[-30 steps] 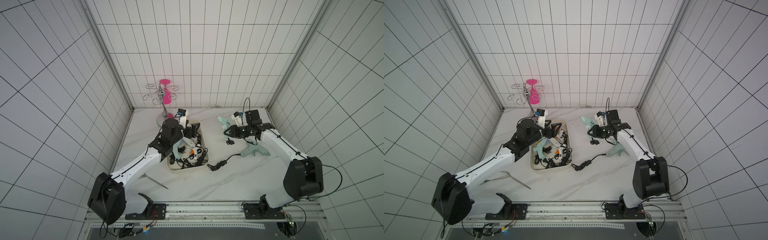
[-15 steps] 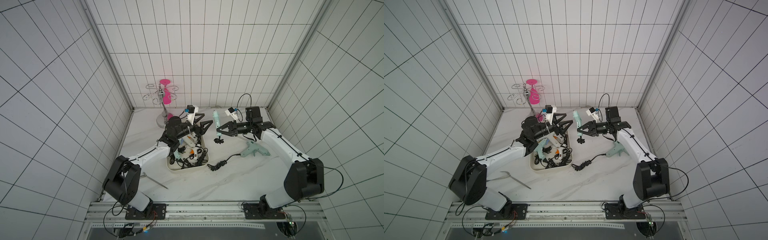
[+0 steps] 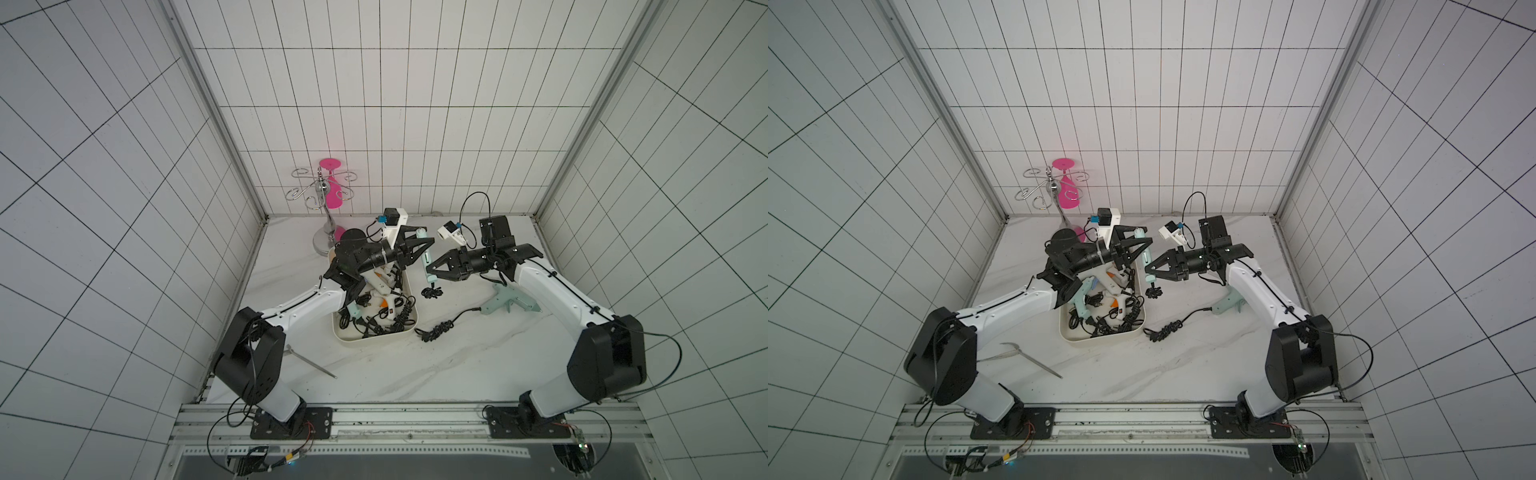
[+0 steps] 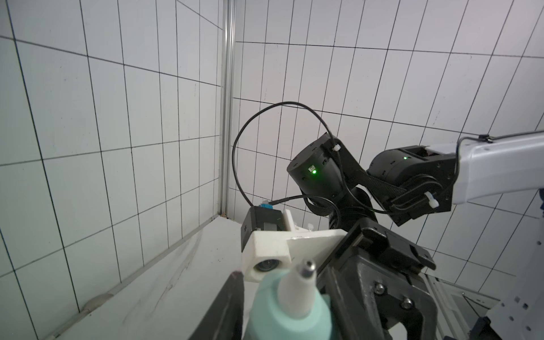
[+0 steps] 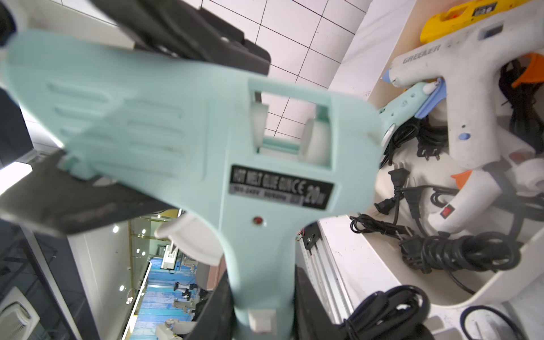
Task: Put the hot melt glue gun into the storage box
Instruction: Pick up the hot melt adhesive gun from the center of the board, then place the hot melt adhesive gun in the storage box.
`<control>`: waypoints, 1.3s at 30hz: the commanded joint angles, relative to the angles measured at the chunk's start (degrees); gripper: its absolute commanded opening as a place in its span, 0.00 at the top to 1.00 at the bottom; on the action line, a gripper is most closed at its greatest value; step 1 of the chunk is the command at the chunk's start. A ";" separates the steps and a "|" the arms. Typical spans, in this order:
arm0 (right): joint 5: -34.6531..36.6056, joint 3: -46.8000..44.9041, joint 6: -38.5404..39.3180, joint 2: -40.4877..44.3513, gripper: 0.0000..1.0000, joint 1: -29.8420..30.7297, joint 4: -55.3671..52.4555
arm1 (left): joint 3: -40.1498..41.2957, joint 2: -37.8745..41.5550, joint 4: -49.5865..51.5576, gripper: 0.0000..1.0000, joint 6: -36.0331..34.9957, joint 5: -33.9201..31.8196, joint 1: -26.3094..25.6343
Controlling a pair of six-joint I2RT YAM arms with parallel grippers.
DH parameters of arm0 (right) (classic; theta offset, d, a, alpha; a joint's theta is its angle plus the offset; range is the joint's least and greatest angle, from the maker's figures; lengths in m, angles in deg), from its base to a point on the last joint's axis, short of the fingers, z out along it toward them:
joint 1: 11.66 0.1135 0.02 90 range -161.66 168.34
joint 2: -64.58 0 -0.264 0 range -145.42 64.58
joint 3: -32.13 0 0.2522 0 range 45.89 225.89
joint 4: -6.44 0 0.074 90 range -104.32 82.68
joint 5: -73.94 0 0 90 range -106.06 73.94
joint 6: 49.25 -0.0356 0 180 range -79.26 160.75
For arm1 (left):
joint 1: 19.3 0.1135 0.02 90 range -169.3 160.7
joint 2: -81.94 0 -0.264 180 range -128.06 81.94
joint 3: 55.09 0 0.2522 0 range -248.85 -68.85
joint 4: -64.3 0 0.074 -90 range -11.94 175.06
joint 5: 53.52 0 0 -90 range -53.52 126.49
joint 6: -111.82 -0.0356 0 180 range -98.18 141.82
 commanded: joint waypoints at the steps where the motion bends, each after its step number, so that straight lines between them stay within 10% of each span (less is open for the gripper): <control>1: -1.95 2.93 2.44 -0.01 0.75 0.40 0.22 | -1.39 -0.58 1.28 0.79 1.87 1.61 0.46; 4: 0.74 3.68 2.97 0.11 0.46 -0.81 0.35 | -1.68 0.98 3.59 0.92 2.17 1.99 0.50; 15: 20.92 -13.24 -17.01 11.71 0.12 -20.95 27.29 | -9.42 13.54 48.64 1.00 -11.72 -22.32 0.89; 24: 24.13 -16.04 -12.83 5.99 0.07 -18.78 21.32 | -6.84 14.53 69.60 1.00 -12.57 -40.17 4.01; 39: 28.12 -18.85 -7.43 1.77 0.11 -14.43 17.29 | -7.02 -1.41 79.22 1.00 -9.86 -42.07 -0.87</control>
